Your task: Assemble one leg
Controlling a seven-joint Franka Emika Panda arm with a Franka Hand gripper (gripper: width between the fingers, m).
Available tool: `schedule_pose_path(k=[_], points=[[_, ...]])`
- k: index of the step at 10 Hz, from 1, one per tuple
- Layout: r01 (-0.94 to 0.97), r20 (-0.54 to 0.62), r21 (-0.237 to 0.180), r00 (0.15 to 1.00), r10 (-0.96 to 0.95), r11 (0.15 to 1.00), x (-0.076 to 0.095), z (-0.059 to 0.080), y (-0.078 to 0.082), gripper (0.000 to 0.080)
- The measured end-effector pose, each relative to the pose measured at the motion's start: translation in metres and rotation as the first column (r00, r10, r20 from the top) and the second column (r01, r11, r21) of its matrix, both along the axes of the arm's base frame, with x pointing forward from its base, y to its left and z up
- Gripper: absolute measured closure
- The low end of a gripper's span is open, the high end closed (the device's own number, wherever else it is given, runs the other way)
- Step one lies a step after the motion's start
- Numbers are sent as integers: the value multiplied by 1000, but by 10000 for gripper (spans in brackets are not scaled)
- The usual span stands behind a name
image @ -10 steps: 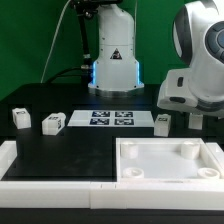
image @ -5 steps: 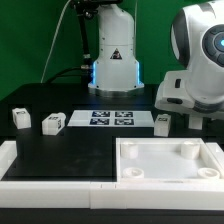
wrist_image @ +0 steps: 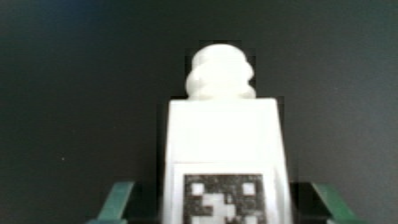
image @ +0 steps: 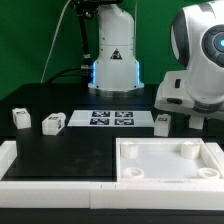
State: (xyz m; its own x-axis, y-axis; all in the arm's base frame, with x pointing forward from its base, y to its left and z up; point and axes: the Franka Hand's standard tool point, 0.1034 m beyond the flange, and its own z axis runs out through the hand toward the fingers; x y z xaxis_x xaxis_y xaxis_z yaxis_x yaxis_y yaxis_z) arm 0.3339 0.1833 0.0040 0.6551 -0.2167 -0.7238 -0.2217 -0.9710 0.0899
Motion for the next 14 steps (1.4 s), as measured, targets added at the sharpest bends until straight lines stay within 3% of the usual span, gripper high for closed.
schedule_pose_path(k=[2, 4, 5, 7, 9, 12, 14], points=[[-6, -1, 8, 1000, 6, 1000, 2, 2, -1, 514], [-24, -10, 41, 1000, 24, 999, 25, 34, -4, 512], [-38, -18, 43, 999, 38, 998, 31, 51, -4, 512], [-41, 4, 44, 999, 41, 998, 37, 71, -3, 512], [-40, 48, 40, 998, 38, 998, 39, 66, -2, 512], [-58, 353, 6, 934, 52, 998, 47, 66, 3, 512], [-164, 519, -34, 840, 158, 986, 74, 69, -14, 512]])
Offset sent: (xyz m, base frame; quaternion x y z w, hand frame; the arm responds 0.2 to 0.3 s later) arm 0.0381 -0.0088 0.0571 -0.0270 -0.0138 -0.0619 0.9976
